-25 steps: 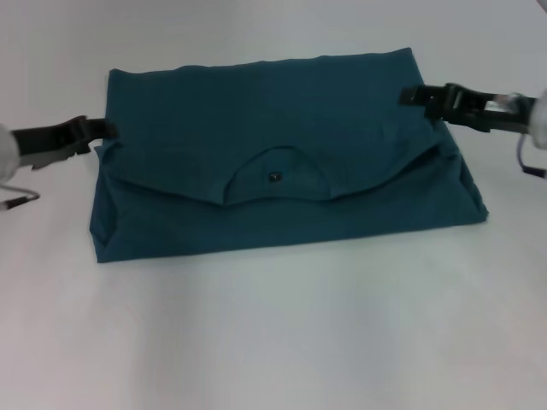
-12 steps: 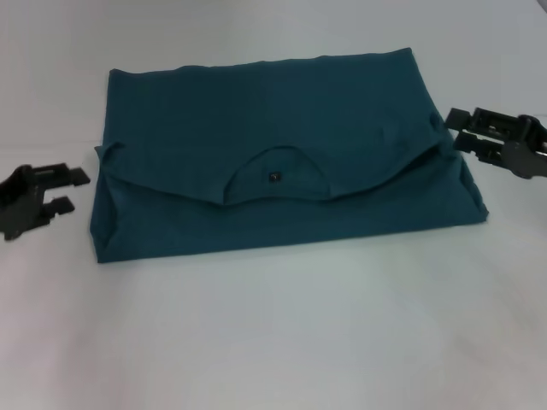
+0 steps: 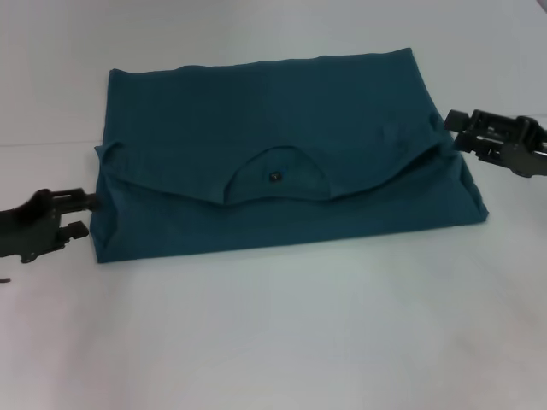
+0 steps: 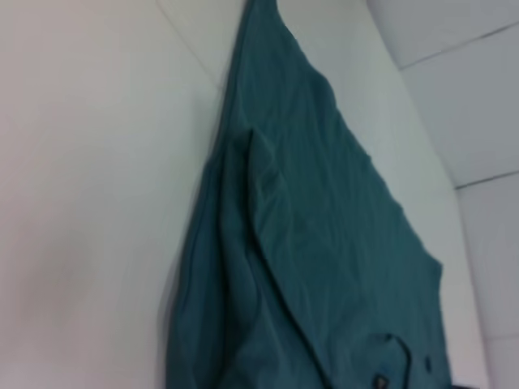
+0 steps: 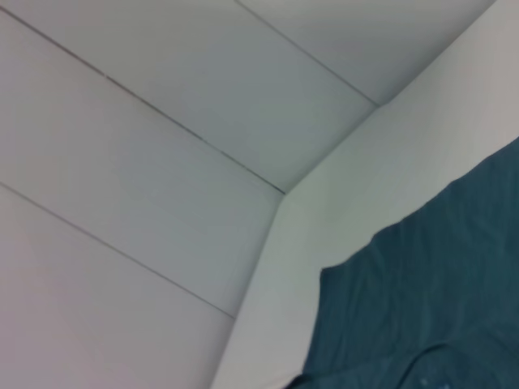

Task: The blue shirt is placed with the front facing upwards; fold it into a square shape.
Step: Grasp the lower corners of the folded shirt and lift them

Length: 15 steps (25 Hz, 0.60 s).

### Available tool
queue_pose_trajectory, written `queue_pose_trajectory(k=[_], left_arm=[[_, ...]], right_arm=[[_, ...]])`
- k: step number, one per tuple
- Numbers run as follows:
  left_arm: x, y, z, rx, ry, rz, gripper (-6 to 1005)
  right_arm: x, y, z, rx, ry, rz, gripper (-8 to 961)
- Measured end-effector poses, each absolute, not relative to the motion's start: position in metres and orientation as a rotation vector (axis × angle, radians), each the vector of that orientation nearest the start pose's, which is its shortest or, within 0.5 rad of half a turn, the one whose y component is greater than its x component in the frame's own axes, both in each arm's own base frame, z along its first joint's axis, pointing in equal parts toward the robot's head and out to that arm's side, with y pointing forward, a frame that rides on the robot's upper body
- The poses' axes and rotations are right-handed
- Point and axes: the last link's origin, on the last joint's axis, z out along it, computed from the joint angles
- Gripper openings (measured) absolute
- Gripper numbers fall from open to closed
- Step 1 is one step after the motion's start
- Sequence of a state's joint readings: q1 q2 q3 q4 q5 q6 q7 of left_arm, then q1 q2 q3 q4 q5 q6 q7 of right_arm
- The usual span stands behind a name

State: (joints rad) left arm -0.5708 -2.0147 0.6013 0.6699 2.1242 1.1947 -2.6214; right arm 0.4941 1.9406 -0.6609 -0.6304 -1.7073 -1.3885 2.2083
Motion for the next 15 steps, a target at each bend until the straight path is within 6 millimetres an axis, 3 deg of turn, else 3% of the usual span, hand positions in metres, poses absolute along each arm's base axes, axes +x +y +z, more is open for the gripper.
queue_pose_trajectory(k=[7, 15], left_arm=[[-0.313, 0.388, 0.040, 2.409, 2.504, 0.920, 566], [-0.317, 0.389, 0.018, 2.636, 2.414, 0.811, 566]], right_arm=[[0.293, 0.369, 0.080, -2.033, 1.622, 1.066, 652], [0.298, 0.365, 0.080, -2.017, 1.634, 1.066, 646]])
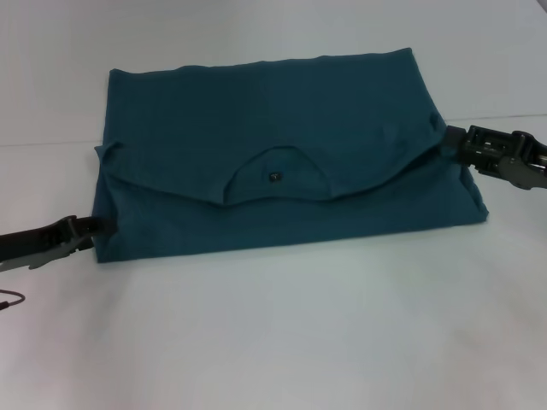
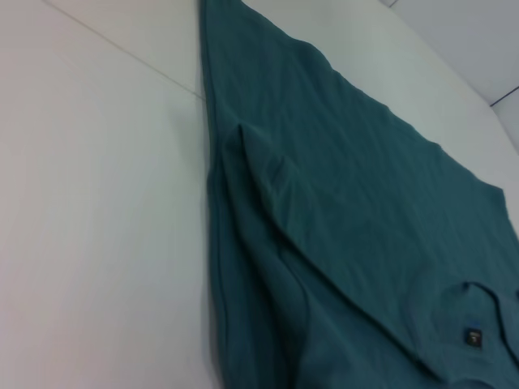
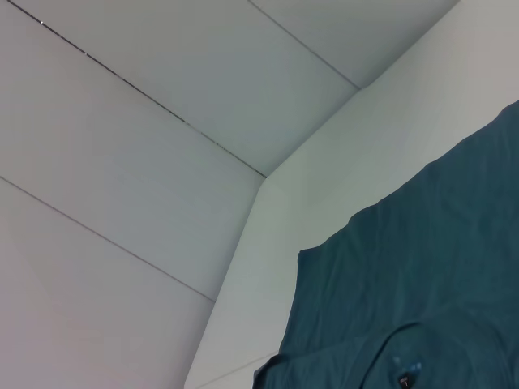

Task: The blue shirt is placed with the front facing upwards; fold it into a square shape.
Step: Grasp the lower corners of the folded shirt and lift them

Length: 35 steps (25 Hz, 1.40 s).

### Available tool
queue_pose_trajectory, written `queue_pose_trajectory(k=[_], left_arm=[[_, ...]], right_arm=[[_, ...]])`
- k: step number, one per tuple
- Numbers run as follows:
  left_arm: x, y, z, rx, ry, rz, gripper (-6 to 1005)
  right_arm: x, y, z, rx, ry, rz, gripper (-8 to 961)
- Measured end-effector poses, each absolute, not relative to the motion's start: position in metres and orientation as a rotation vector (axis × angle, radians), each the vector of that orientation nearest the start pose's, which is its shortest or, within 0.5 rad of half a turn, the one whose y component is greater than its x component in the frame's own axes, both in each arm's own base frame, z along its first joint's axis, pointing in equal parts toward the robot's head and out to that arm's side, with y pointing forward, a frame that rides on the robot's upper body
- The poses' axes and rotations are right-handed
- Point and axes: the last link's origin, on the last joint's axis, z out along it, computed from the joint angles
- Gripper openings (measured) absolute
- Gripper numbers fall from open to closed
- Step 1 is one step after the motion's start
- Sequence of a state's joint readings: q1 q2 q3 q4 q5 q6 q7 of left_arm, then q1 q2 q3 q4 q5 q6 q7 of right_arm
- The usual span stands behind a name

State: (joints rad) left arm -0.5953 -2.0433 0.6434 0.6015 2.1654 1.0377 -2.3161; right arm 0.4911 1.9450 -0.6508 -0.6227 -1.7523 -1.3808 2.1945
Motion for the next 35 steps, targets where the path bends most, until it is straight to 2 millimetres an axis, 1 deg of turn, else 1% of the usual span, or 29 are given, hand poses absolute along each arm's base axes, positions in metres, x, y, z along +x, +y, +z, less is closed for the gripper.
queue_pose_trajectory(k=[5, 6, 15, 22, 27, 35], left_arm=[[-0.315, 0.390, 0.013, -1.912, -1.693, -0.556, 566], [-0.314, 0.390, 0.010, -1.935, -1.659, -0.526, 566], [-0.316, 0.395, 0.003, -1.942, -1.579, -0.445, 566], [-0.313, 0.399, -0.005, -1.947, -1.577, -0.424, 567], [-0.311, 0.399, -0.009, -1.956, -1.581, -0.416, 548], [-0.307, 0.401, -0.011, -1.977, -1.567, -0.406, 518]], right_arm=[[0.299, 0.364, 0.079, -2.012, 1.643, 1.067, 643], [0.300, 0.364, 0.078, -2.010, 1.648, 1.066, 642], [0.304, 0.361, 0.079, -1.998, 1.658, 1.062, 636], [0.307, 0.359, 0.078, -1.988, 1.665, 1.059, 631], [0.308, 0.359, 0.077, -1.984, 1.672, 1.058, 627], [0.310, 0.357, 0.077, -1.978, 1.675, 1.056, 621]])
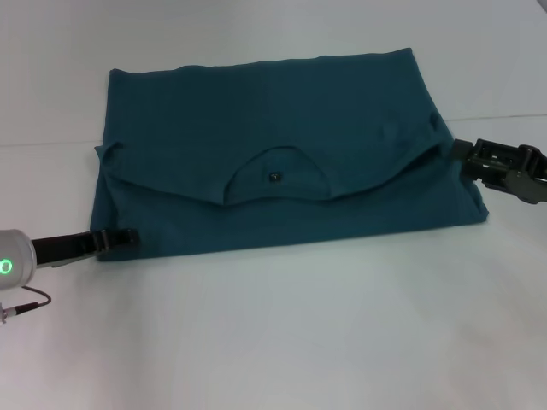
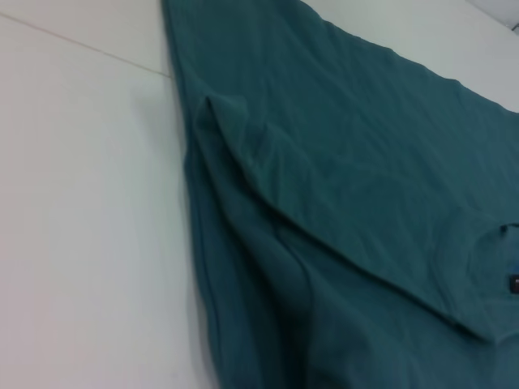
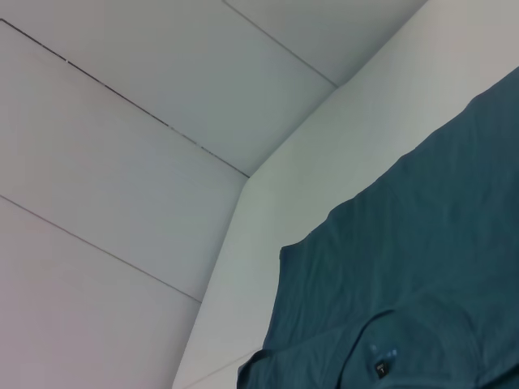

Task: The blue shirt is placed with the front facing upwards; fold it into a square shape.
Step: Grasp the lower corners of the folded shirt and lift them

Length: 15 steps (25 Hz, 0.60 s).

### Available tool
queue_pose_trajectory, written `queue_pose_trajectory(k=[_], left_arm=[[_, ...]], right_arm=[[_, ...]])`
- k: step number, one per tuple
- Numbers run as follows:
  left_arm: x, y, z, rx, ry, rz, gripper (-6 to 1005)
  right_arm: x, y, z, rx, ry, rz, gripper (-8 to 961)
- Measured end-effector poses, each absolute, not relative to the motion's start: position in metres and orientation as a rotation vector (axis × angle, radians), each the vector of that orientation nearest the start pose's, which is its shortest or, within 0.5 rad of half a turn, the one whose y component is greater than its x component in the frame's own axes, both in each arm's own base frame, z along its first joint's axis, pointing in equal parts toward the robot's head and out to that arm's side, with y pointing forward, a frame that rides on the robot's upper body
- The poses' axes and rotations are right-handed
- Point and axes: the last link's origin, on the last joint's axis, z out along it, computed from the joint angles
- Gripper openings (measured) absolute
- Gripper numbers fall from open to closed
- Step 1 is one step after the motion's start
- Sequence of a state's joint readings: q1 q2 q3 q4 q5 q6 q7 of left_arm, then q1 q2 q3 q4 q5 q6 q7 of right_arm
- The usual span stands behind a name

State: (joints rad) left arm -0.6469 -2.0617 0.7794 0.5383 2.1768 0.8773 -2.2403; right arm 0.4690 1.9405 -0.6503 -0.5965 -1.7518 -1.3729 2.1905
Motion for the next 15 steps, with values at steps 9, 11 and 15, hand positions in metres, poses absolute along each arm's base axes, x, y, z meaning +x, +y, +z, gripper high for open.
queue_pose_trajectory(k=[9, 11, 15], left_arm=[[-0.3008, 0.4033, -0.0144, -1.978, -1.606, -0.418, 483], [-0.2995, 0.4050, -0.0116, -1.967, -1.623, -0.428, 476], [-0.2974, 0.4064, -0.0102, -1.972, -1.626, -0.430, 461]], right_arm=[[0.3120, 0.3557, 0.0772, -1.971, 1.680, 1.055, 615], [0.3120, 0.3557, 0.0773, -1.970, 1.680, 1.056, 614], [0.3119, 0.3558, 0.0777, -1.969, 1.679, 1.059, 611]])
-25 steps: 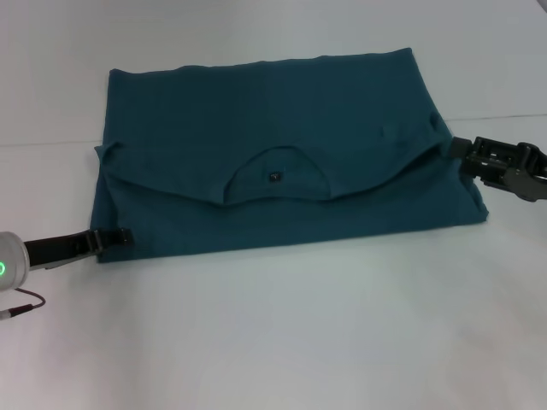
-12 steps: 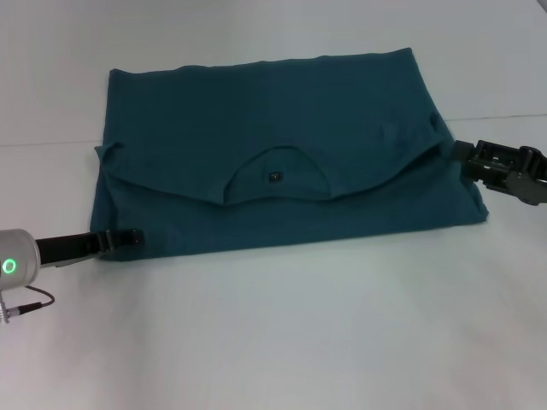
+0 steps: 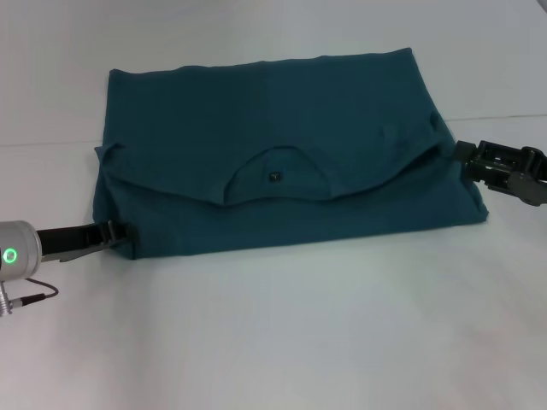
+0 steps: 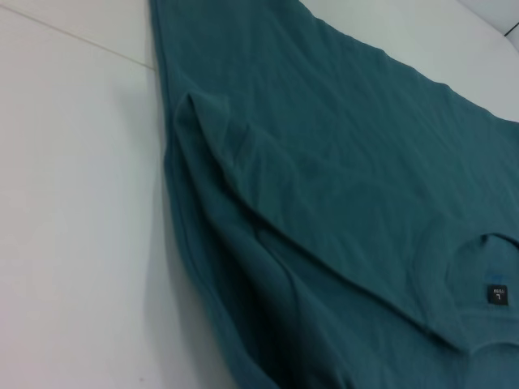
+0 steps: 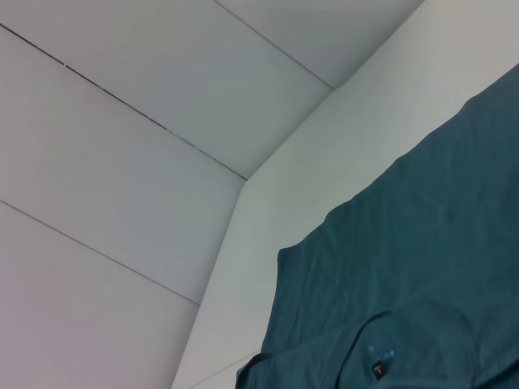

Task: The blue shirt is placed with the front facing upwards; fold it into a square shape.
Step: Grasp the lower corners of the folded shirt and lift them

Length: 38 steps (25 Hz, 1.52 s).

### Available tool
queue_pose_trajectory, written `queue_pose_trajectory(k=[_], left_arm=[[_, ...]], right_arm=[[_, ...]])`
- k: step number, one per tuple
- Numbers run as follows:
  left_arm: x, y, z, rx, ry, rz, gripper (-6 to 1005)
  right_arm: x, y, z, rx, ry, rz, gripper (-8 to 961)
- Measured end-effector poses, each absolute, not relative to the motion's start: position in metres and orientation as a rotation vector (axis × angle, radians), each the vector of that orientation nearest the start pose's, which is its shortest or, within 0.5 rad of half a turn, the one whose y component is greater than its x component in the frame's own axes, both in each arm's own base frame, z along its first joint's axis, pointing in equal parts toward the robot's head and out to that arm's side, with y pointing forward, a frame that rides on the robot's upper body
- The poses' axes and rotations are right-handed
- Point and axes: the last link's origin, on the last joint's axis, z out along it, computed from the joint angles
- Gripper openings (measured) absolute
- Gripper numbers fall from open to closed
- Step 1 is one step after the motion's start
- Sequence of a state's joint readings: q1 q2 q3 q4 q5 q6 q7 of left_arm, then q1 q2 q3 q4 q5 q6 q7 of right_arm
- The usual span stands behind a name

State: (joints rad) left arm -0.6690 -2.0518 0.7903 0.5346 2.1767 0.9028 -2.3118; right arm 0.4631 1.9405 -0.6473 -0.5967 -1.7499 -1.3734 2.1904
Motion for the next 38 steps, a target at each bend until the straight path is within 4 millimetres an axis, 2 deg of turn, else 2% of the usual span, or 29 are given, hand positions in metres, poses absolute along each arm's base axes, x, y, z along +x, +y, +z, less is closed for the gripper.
queue_pose_trajectory(k=[2, 7, 13, 19, 24, 28, 33, 38], left_arm=[[-0.297, 0.407, -0.010, -1.973, -1.625, -0.430, 453], [-0.297, 0.407, -0.009, -1.973, -1.627, -0.431, 217], [-0.293, 0.407, 0.002, -2.006, -1.659, -0.476, 3], [-0.289, 0.406, 0.023, -2.008, -1.711, -0.601, 1], [-0.289, 0.407, 0.028, -1.991, -1.722, -0.627, 0], [-0.287, 0.410, 0.029, -1.991, -1.716, -0.628, 0], [-0.285, 0.413, 0.032, -1.981, -1.720, -0.634, 1], [-0.283, 0.415, 0.033, -1.971, -1.729, -0.641, 1]], right_arm=[[0.312, 0.356, 0.078, -1.969, 1.678, 1.063, 609], [0.311, 0.355, 0.078, -1.971, 1.679, 1.063, 606], [0.313, 0.356, 0.079, -1.968, 1.676, 1.054, 602], [0.316, 0.357, 0.083, -1.988, 1.664, 0.998, 597], [0.321, 0.364, 0.094, -2.024, 1.678, 0.823, 594], [0.321, 0.378, 0.117, -2.011, 1.713, 0.645, 591], [0.310, 0.396, 0.146, -1.950, 1.678, 0.419, 588], [0.298, 0.412, 0.140, -1.946, 1.640, 0.303, 584]])
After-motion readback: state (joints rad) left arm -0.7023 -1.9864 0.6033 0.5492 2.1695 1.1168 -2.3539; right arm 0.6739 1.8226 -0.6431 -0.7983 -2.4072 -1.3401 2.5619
